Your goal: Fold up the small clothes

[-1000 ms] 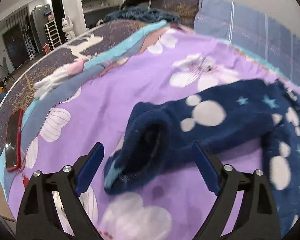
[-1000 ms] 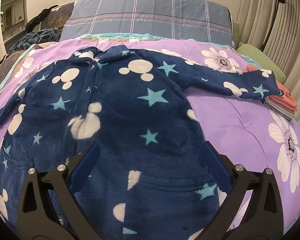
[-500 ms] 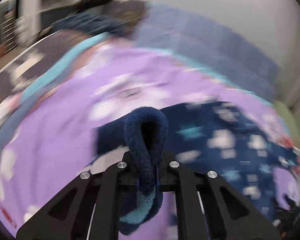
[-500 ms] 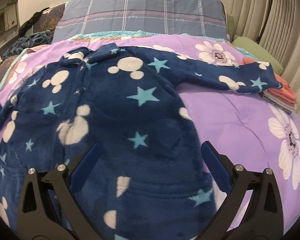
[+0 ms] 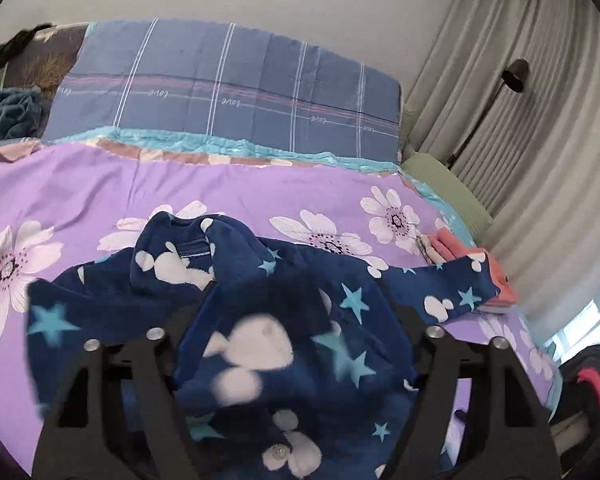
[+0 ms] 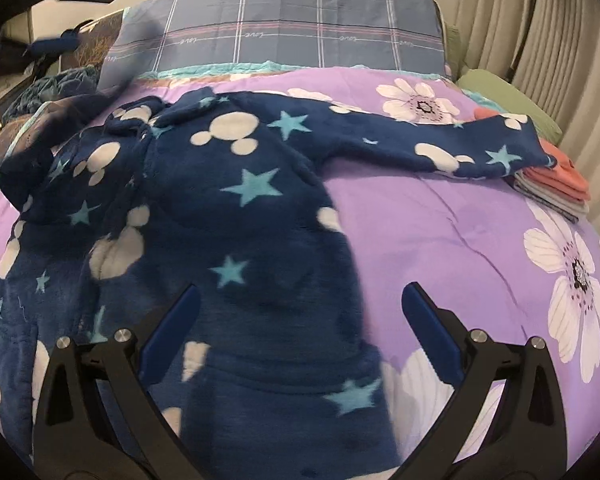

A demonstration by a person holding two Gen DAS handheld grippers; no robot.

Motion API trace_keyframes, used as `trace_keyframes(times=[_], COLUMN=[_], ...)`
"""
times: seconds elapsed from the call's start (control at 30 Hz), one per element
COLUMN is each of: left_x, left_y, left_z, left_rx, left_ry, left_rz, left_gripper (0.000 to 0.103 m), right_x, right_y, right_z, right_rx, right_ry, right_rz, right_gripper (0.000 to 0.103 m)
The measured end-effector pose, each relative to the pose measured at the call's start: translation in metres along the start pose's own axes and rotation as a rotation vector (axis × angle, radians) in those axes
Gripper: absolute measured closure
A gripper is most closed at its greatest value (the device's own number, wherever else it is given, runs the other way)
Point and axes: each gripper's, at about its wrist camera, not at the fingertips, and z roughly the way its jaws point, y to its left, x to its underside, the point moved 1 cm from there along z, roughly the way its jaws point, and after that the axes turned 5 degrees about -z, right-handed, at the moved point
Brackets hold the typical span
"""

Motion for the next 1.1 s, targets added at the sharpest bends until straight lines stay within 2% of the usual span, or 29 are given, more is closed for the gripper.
trace_keyframes(times=[0.07,0.13,0.17,0.27,0.33,0.43,0.57,0.63,0.77,0.8,0.87,0.9,0.97,1.03,1.1], left_x=[0.014,0.032,0.038,0.072,0.09,0.119,0.124,0.119,0.106,0.103,0.1,0.1,0.105,0.111,0.114], left_y=[0.007,0.027,0.035,0.082,0.107,0.15,0.185,0.198,0.209,0.21,0.214,0.214,0.21,0.206,0.205], left_z=[-0.012,-0.027,-0.032,-0.042,-0.041,-0.03,-0.019,-0.015,-0.006,-0.003,0.002,0.003,0.003,0.001,-0.003], left_rx=[-0.065,-0.196,-0.234,-0.38,-0.451,-0.576,-0.603,-0.595,-0.632,-0.639,-0.66,-0.682,-0.722,-0.741,-0.734], left_ry=[-0.023,-0.063,-0.065,-0.006,0.034,0.125,0.159,0.143,0.118,0.112,0.099,0.091,0.082,0.07,0.062], left_rz=[0.06,0.102,0.114,0.128,0.113,0.099,0.032,-0.021,-0.046,-0.051,-0.057,-0.048,-0.022,0.009,0.015], left_gripper=[0.019,0.015,0.014,0.012,0.012,0.012,0.012,0.012,0.012,0.012,0.012,0.012,0.01,0.01,0.009], right_x=[0.0,-0.003,-0.007,-0.023,-0.039,-0.063,-0.093,-0.098,-0.097,-0.099,-0.103,-0.105,-0.111,-0.122,-0.132], right_y=[-0.005,-0.009,-0.011,-0.014,-0.011,-0.002,0.022,0.038,0.055,0.059,0.07,0.074,0.073,0.06,0.042], right_z=[0.0,0.003,0.006,0.015,0.025,0.043,0.077,0.094,0.118,0.122,0.129,0.132,0.127,0.104,0.075], right_rx=[-0.03,-0.083,-0.137,-0.26,-0.343,-0.4,-0.421,-0.424,-0.489,-0.487,-0.481,-0.476,-0.463,-0.451,-0.391], right_ry=[-0.007,0.002,0.005,0.011,0.016,0.021,0.058,0.091,0.146,0.143,0.145,0.16,0.154,0.066,-0.046], right_rz=[0.005,0.009,0.015,0.052,0.067,0.065,0.033,0.016,0.061,0.066,0.018,-0.018,-0.04,-0.035,-0.044], right_gripper=[0.002,0.002,0.002,0.002,0.002,0.008,0.017,0.022,0.022,0.027,0.062,0.09,0.093,0.093,0.093])
